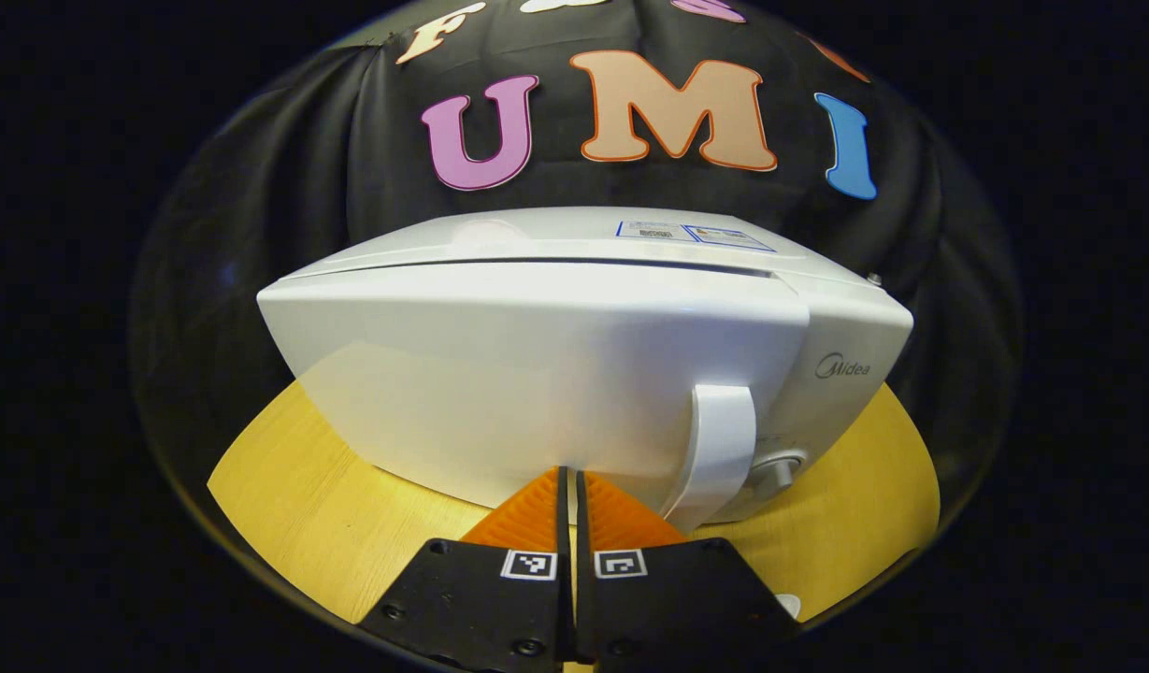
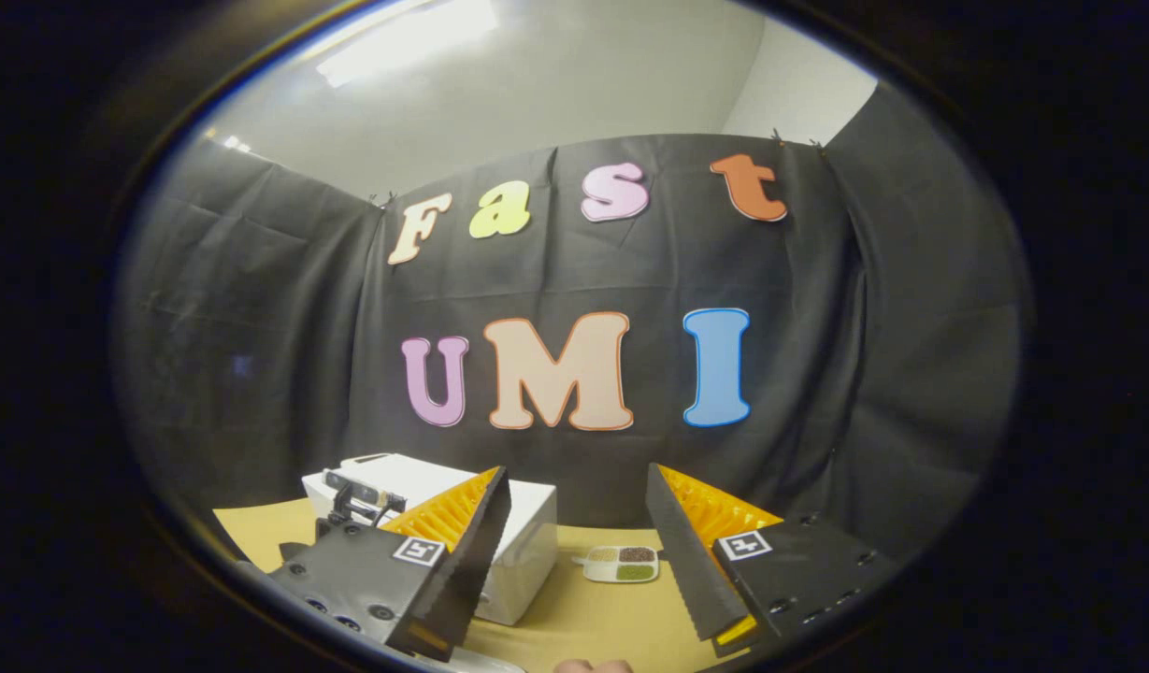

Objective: Open the microwave oven with the left hand, put the food in, and close the microwave oven.

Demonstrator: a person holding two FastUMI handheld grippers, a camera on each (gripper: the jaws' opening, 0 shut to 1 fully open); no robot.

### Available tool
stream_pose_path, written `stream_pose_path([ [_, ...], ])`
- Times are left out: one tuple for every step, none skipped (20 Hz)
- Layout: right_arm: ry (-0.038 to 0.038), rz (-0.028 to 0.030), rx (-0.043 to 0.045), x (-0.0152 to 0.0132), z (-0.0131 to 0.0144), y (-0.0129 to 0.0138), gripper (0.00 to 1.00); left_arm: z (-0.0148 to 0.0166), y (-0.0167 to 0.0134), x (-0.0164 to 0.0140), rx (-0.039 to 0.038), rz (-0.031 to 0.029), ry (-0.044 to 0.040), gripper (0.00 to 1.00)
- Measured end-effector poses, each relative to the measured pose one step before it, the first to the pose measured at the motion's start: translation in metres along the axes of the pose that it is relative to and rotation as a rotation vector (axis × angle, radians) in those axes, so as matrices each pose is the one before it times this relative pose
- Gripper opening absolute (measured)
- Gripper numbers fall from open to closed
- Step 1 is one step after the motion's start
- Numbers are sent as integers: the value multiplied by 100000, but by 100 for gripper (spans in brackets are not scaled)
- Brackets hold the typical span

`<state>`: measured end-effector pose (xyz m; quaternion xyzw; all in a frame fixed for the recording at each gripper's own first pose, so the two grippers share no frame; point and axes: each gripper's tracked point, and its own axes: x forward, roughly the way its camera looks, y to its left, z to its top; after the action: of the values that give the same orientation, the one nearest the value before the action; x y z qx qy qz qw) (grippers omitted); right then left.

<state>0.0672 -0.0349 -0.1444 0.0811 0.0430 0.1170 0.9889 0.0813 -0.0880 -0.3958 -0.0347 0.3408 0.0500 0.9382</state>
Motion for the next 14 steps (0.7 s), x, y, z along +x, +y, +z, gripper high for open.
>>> stream_pose_path([
  [289,410,19,-15,-19,266,84,887,-187,349,1705,-656,-2937,0],
  [171,436,-231,-71,-14,197,84,-714,180,-239,-2123,634,3151,1],
  [-126,-114,-489,-58,83,63,84,-132,-241,59,-351,-1351,861,1],
  [-37,-294,-300,-92,19,-85,84,-150,-66,-20,357,-682,-75,1],
  [-138,-81,-45,-161,-1,21,84,193,-20,-233,1315,-1003,-766,1],
  [151,-559,-184,-48,-8,10,84,426,-84,-147,1248,-874,-1162,1],
  [240,-440,38,32,-88,-12,84,457,-234,-366,1792,-1289,-1712,1],
  [221,-432,446,-29,-79,-12,84,385,-149,-387,2186,-878,-1273,1],
  [-155,-451,597,35,29,52,84,320,-49,-450,1849,-617,-1474,1],
  [-240,-558,479,30,47,28,84,310,-57,-619,1166,-723,-1499,0],
  [21,-374,428,120,19,134,84,201,-45,-739,788,-646,-1002,0],
  [107,-188,416,48,-47,251,84,301,190,-788,870,-385,-1086,0],
  [127,-111,339,67,-29,247,84,527,252,-833,1311,-27,-1954,0],
  [173,57,169,63,-93,315,84,650,377,-864,1459,-96,-2328,0],
])
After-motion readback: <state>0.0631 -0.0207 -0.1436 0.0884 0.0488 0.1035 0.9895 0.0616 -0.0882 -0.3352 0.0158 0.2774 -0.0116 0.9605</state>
